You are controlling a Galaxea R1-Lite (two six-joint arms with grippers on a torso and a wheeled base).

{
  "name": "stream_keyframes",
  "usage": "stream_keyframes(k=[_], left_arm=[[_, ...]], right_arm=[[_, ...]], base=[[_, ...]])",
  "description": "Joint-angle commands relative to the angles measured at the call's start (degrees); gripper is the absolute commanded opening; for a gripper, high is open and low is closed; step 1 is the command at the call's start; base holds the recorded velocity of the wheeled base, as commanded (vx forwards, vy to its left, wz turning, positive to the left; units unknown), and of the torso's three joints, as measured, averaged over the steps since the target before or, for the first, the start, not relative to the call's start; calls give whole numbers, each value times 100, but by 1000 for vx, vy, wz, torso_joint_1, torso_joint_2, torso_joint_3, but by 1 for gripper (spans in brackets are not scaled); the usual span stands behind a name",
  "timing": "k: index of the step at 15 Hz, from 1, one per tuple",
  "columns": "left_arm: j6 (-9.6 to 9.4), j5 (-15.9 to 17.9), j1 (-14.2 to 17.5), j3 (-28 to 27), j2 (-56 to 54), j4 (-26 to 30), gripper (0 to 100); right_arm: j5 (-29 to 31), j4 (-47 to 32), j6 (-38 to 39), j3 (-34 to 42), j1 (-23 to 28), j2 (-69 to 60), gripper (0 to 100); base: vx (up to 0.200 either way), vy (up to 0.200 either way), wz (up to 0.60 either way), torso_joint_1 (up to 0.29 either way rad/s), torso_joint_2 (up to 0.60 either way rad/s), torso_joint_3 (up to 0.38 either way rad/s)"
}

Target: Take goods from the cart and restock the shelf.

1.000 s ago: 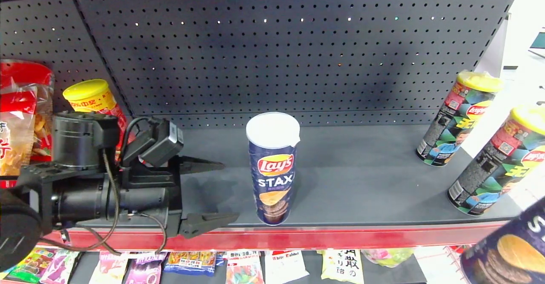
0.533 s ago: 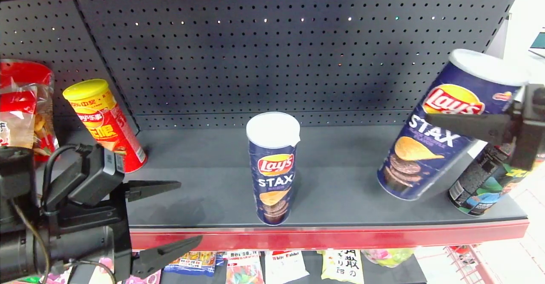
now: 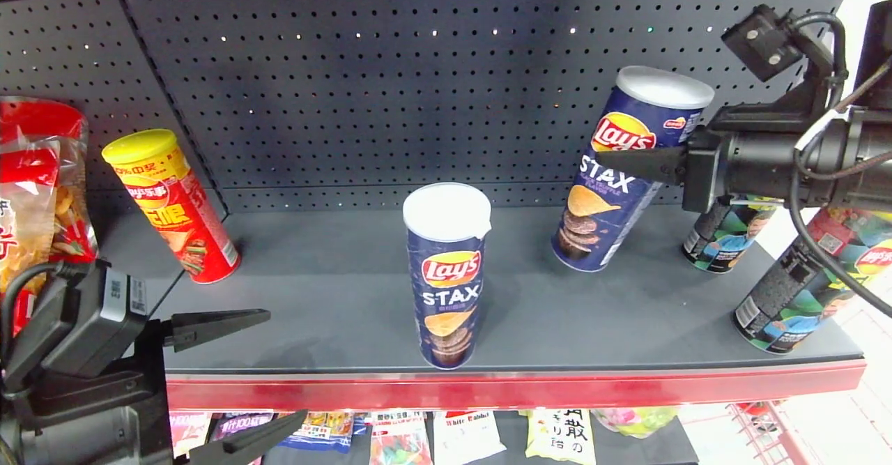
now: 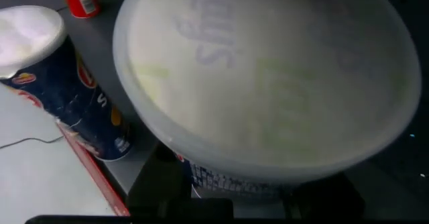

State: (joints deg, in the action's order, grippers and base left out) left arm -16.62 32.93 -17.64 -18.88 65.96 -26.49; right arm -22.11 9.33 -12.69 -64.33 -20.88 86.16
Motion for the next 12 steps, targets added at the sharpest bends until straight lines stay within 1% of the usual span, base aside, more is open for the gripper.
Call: stream_keyframes(k=[1,2,3,4,6,8,9,10,12], left_arm=[[0,-14,-3,34,-119,-5,100],[0,-23,-3,25,-128,-5,100],[9,-23,-3,25,-154,4,100],[9,-23,-3,25,-163,4,100],[9,-50,-3,60,-277,118,100],[9,-120,-3,51,-409,232,100],[18,-155,-3,43,-549,373,100],[18,-190,-3,25,-743,671,100],[18,-190,-3,25,-1130,1287,100]], right_arm=[[-3,-1,12,-185,-65,287,0],[-3,-1,12,-247,-91,331,0],[-3,-27,12,-510,-153,489,0],[-3,-27,12,-537,-171,507,0],[5,-27,12,-774,-715,788,0],[58,-1,12,-1073,-891,1245,0],[111,-1,12,-1240,-953,1447,0],[155,-10,3,-1398,-1032,1605,0],[234,-10,3,-1460,-1164,1799,0]], base=[[0,0,0,0,0,0],[0,0,0,0,0,0],[0,0,0,0,0,0],[0,0,0,0,0,0],[0,0,0,0,0,0],[0,0,0,0,0,0],[0,0,0,0,0,0],[0,0,0,0,0,0],[0,0,0,0,0,0]])
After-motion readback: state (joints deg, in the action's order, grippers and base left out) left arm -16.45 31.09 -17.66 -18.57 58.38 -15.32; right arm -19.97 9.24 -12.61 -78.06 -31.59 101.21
